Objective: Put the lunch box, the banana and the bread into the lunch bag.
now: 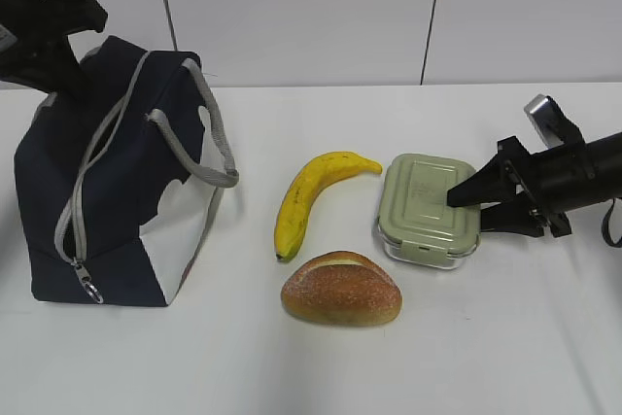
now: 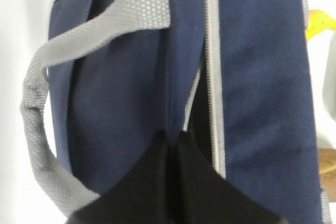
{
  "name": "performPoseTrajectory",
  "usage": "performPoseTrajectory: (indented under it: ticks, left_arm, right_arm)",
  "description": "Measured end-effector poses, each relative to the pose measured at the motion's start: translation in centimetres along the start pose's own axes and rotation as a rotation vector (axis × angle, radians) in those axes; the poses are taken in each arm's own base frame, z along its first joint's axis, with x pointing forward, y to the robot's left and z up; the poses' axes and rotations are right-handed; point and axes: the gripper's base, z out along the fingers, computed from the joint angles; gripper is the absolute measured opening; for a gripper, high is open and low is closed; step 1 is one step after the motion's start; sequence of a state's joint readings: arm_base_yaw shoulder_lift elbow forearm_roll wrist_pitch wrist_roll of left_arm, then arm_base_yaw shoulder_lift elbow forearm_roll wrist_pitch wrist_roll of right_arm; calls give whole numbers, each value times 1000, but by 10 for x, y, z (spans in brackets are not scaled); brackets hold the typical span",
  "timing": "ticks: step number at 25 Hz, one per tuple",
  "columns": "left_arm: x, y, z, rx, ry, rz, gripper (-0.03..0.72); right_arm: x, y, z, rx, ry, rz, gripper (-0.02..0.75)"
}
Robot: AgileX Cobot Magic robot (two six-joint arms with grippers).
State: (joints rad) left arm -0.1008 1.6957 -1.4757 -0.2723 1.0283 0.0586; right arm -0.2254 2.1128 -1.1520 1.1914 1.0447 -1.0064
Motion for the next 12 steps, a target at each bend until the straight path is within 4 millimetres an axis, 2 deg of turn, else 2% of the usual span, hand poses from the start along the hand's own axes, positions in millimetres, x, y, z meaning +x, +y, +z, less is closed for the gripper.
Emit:
performPoseTrajectory:
  ticks: [12]
  left_arm:
    - [0, 0, 0, 2, 0, -1, 0]
  right_arm:
    - [0, 0, 0, -8, -2, -9, 402]
